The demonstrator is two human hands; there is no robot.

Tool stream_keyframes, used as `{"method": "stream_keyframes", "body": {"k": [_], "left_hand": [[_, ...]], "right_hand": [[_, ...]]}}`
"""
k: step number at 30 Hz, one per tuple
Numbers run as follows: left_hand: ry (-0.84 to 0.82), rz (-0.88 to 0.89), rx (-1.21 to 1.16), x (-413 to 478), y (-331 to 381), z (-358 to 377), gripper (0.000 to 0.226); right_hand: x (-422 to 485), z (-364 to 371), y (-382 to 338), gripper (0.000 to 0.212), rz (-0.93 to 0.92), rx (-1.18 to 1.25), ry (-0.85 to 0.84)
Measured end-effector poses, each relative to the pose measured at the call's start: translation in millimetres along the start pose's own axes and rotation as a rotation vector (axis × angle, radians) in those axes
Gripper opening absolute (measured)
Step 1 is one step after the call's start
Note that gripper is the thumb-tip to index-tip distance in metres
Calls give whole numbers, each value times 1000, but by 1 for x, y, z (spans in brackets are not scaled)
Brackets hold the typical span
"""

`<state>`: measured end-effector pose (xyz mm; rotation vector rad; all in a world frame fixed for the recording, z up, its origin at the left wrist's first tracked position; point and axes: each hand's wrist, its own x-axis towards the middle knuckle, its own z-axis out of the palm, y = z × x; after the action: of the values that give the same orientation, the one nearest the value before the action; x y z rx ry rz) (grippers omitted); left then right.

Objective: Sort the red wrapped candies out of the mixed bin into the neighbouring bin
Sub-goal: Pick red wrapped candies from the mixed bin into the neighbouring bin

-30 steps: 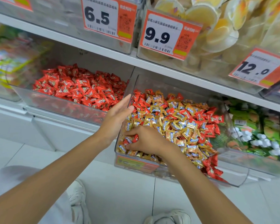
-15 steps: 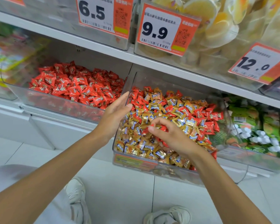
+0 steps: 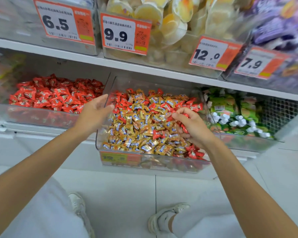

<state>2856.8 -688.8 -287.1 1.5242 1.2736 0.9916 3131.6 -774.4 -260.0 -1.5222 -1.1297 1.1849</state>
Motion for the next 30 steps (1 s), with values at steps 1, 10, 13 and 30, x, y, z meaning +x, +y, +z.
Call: {"method": "stream_keyframes", "body": {"k": [1,10,13,30], "left_hand": [[9,16,12,-2,3,1,52],[222,223,375,-22,26,6,38],[109,275,289,-35,45,20,28],[-954,277,416,-13,49,209,46]], "right_hand": [[-2,-4,1,12,10,51,11],[-36,-25,2,12,7,265,96],[-49,-33,4,25,-29,250,129],[-74,-108,23,16,-125,-131,360]]}}
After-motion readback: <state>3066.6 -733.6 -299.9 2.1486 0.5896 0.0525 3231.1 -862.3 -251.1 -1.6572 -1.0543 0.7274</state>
